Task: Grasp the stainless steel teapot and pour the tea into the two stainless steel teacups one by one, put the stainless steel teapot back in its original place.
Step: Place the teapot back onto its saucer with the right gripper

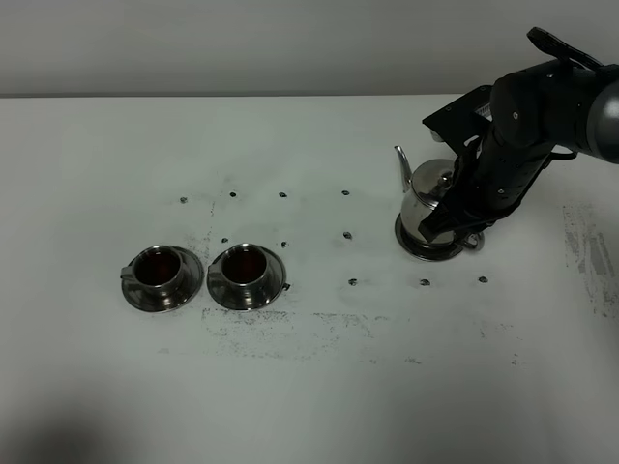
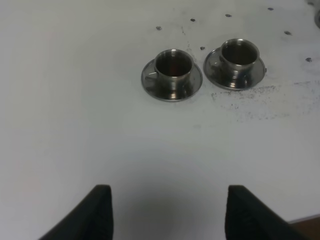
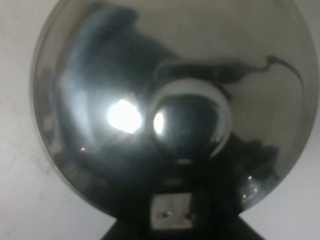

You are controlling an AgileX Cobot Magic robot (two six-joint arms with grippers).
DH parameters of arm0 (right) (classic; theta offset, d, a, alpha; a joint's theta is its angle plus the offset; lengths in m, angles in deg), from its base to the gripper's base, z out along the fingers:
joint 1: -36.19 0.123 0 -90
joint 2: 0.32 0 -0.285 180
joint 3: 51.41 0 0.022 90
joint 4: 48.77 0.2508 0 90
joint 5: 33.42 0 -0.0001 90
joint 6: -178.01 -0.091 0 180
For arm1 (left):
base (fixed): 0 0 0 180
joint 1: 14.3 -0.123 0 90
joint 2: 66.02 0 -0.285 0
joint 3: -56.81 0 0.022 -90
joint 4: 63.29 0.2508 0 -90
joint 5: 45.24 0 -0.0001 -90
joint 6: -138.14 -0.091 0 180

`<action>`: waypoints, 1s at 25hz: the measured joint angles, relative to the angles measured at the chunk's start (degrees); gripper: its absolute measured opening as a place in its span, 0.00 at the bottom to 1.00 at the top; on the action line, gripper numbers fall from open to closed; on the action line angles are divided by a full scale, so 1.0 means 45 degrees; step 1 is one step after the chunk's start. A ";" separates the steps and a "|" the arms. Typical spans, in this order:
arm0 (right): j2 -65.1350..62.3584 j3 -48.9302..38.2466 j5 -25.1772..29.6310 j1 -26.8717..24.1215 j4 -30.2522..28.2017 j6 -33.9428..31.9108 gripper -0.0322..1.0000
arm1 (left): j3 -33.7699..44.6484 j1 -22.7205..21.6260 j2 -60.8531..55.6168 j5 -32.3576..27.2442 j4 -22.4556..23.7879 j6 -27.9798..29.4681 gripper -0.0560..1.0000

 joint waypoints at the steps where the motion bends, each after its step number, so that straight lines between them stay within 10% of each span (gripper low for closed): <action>1: 0.0027 0.0000 0.0000 0.0000 0.0030 0.0012 0.20 | 0.0000 0.0000 0.0000 0.0000 0.0000 0.0000 0.50; 20: 0.0258 0.0000 -0.0005 0.0000 0.0067 0.0047 0.21 | 0.0000 0.0000 0.0000 0.0000 0.0000 0.0000 0.50; 25: 0.0258 0.0000 -0.0005 0.0000 0.0067 0.0047 0.36 | 0.0000 0.0000 0.0000 0.0000 0.0000 0.0000 0.50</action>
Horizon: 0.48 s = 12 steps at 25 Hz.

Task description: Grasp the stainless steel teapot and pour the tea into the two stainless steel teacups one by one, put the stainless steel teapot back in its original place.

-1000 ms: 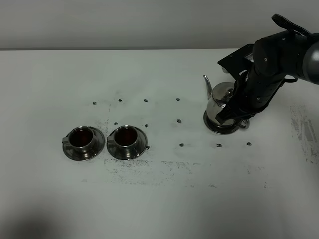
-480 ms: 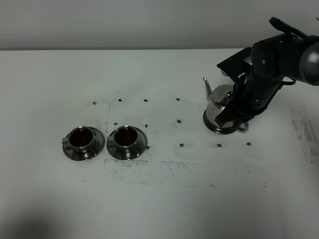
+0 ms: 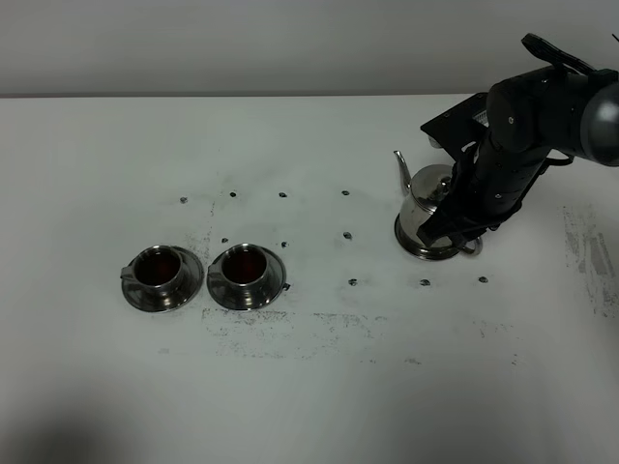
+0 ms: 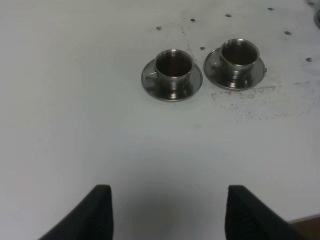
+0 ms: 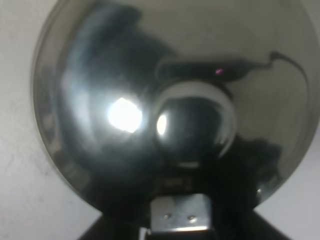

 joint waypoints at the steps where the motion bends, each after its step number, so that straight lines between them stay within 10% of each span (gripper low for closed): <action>1: 0.0000 0.0000 0.0000 0.0000 0.0000 0.0000 0.40 | 0.0000 0.0000 0.0000 0.0000 0.0000 0.0000 0.50; 12: -0.1948 0.0000 0.0117 -0.0039 -0.0154 0.0000 0.51 | 0.0000 0.0000 0.0000 0.0000 0.0000 0.0000 0.50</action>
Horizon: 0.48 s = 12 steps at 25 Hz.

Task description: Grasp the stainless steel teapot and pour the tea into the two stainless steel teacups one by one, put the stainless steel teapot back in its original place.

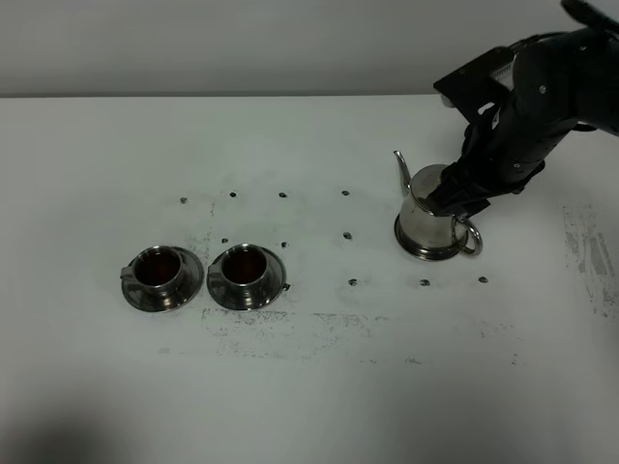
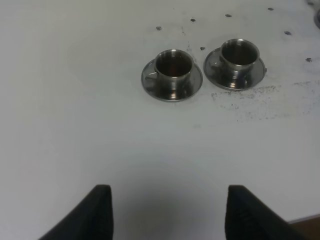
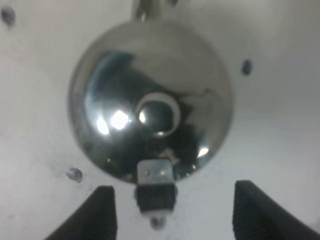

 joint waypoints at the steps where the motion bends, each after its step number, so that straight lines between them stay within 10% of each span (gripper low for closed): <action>1: -0.0394 0.0000 0.0105 -0.0089 0.0030 0.0000 0.51 | 0.0000 0.0000 0.0000 0.0000 0.0000 0.0000 0.50; 12: -0.7432 -0.3650 0.0833 -0.1858 0.0756 0.0000 0.51 | 0.0000 0.0000 0.0000 0.0000 0.0000 0.0012 0.50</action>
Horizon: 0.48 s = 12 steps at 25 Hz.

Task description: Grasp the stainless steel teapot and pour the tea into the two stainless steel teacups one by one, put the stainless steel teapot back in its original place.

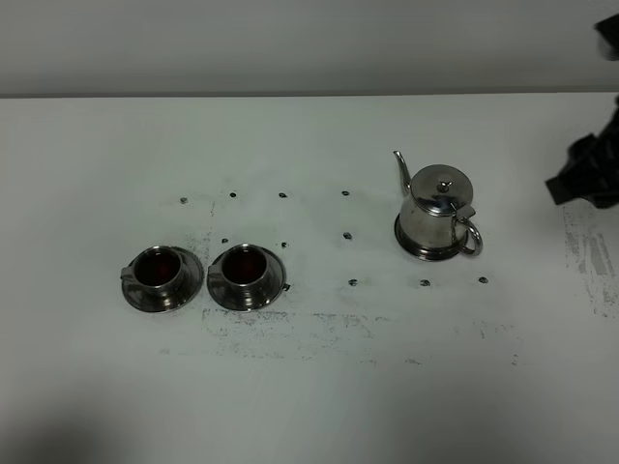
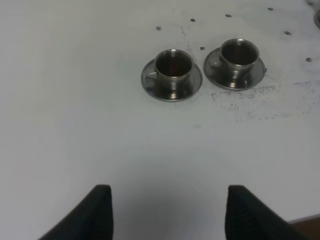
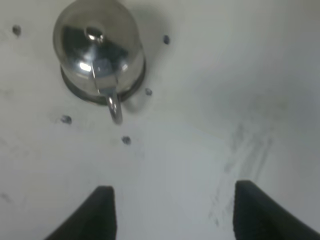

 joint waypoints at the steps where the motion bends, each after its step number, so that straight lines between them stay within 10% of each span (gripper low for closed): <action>1: -0.0912 -0.0422 0.0047 -0.0116 0.0000 0.0000 0.51 | 0.0000 0.0000 0.0000 0.0000 0.0000 0.0000 0.50; 12: -0.7715 -0.2089 0.1318 -0.0336 0.0458 0.0000 0.51 | 0.0000 0.0000 0.0000 0.0000 0.0000 0.0000 0.50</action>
